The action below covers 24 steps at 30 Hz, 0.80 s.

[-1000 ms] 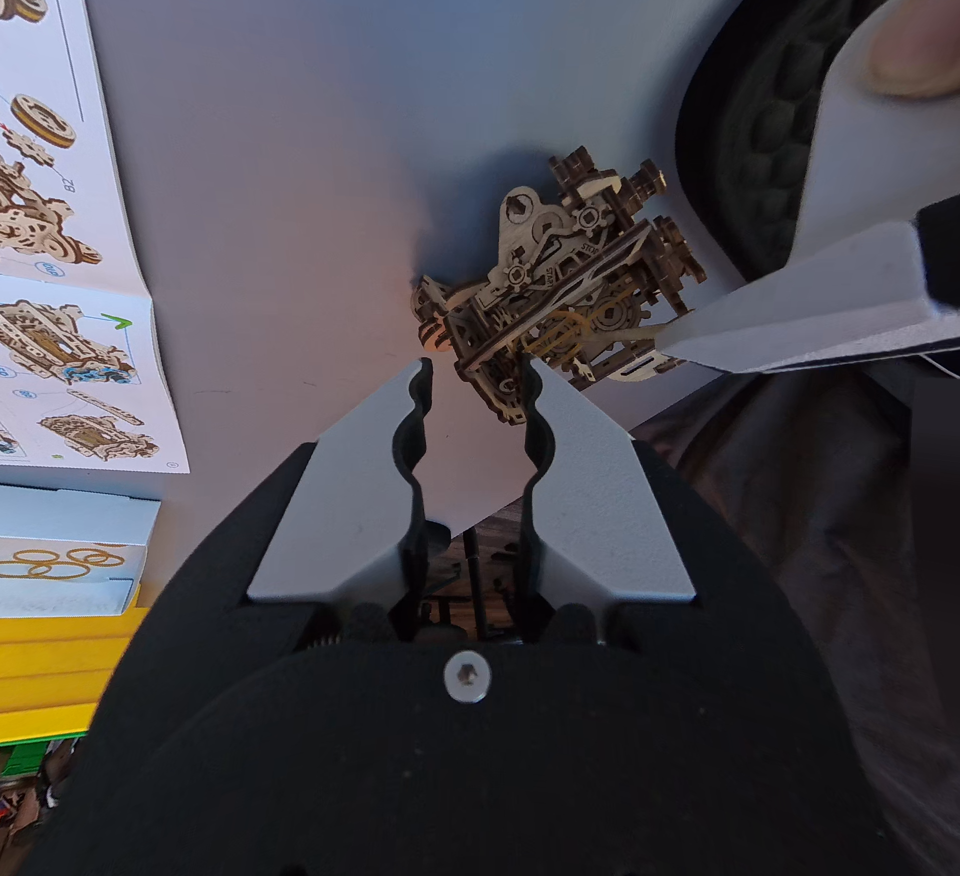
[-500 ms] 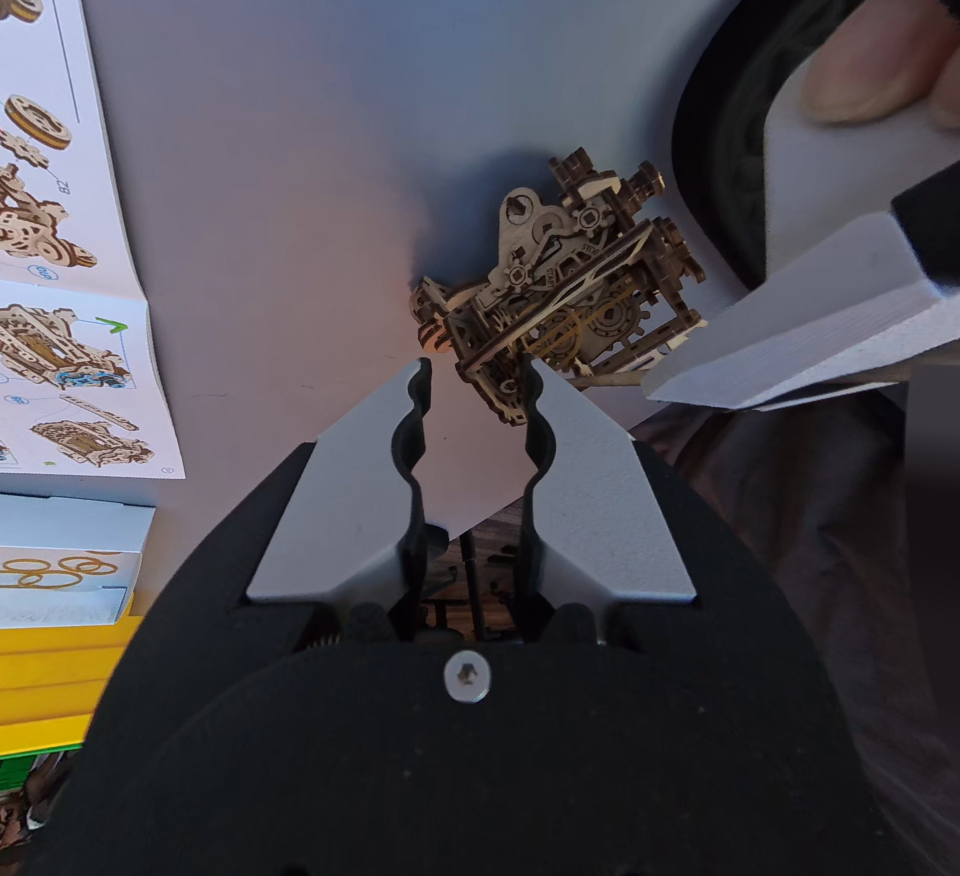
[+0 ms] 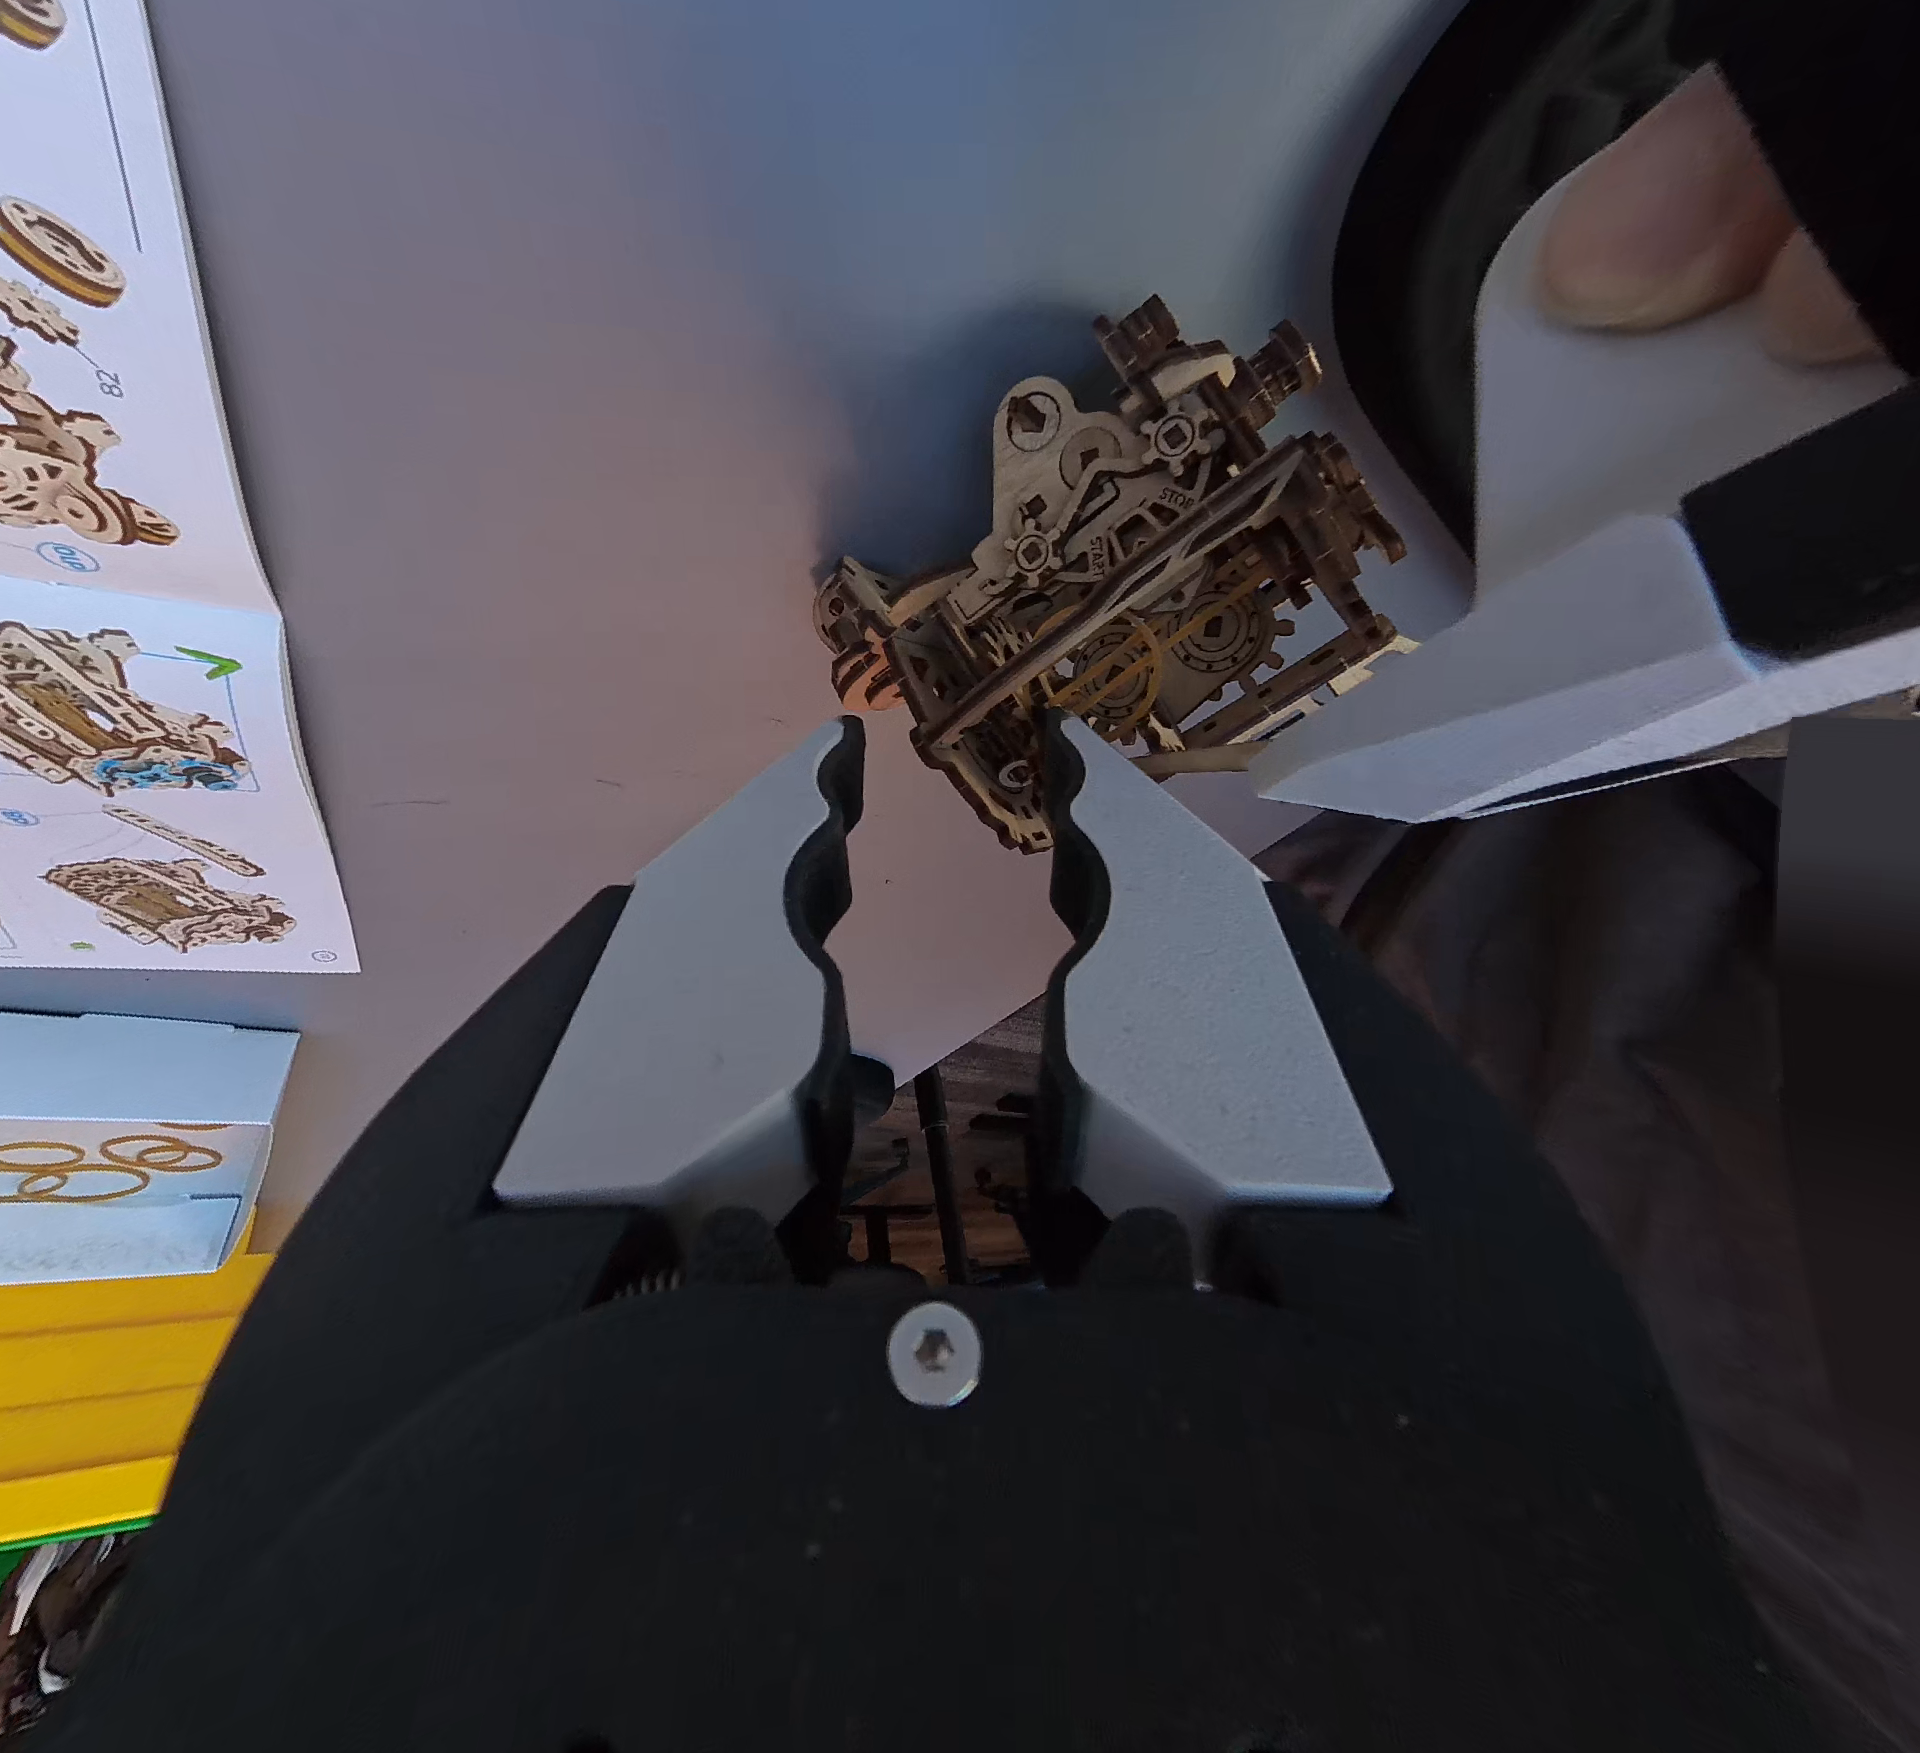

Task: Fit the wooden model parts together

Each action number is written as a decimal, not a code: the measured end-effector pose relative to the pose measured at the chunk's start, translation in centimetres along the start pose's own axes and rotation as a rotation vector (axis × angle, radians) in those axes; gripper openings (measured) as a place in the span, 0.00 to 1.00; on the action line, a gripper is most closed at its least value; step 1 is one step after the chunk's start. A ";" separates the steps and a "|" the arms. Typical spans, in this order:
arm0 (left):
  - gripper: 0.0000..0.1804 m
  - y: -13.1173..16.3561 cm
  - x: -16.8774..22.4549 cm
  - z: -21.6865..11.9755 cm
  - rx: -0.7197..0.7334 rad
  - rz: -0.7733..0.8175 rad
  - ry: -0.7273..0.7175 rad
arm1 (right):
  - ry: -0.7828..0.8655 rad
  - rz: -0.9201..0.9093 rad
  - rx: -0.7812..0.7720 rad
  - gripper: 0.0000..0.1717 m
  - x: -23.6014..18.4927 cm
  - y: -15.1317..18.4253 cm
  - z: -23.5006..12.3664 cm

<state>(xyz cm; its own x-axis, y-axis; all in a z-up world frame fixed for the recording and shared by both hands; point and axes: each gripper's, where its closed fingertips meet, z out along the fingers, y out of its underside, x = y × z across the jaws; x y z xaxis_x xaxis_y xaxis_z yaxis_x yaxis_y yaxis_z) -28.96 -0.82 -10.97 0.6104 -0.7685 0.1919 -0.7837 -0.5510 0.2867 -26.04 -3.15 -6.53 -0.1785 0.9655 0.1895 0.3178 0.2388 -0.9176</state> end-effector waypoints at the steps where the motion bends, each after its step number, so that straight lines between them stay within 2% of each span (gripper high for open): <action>1: 0.18 0.0 0.0 0.0 0.001 0.001 0.002 | 0.001 -0.019 -0.003 0.00 0.0 0.0 -0.1; 11: 0.18 0.0 0.0 0.0 0.007 0.002 0.023 | -0.067 -0.191 -0.050 0.01 -0.1 -0.6 -0.1; 14: 0.17 -0.4 -0.3 0.2 0.024 0.019 0.010 | -0.121 -0.236 -0.113 0.01 -0.3 -1.2 -0.3; 17: 0.17 -0.2 -0.2 0.6 0.015 0.013 0.034 | -0.131 -0.366 -0.233 0.01 -0.2 -0.8 -0.2; 24: 0.18 -0.2 -0.4 -0.1 0.054 -0.002 0.032 | -0.208 -0.405 -0.225 0.01 -0.1 -3.0 -0.7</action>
<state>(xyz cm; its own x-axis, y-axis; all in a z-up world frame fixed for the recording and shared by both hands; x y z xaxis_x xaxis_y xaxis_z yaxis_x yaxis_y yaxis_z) -29.04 -0.37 -10.99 0.6146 -0.7571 0.2214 -0.7870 -0.5697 0.2367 -26.35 -3.93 -3.54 -0.5031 0.7553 0.4201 0.3737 0.6284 -0.6823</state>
